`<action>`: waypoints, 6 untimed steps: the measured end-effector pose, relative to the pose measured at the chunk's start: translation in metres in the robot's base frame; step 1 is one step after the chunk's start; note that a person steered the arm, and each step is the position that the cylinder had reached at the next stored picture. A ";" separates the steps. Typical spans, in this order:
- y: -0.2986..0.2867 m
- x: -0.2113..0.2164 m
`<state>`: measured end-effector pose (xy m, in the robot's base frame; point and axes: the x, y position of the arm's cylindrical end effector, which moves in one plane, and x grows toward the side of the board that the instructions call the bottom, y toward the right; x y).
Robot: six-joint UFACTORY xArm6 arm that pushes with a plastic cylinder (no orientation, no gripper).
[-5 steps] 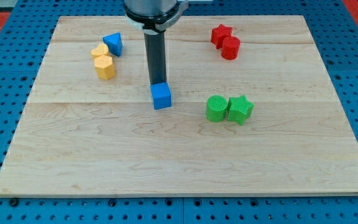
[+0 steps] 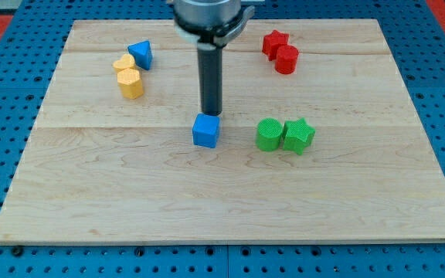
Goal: Slide the blue cube to the left of the green circle
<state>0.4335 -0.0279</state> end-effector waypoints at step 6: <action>-0.023 0.055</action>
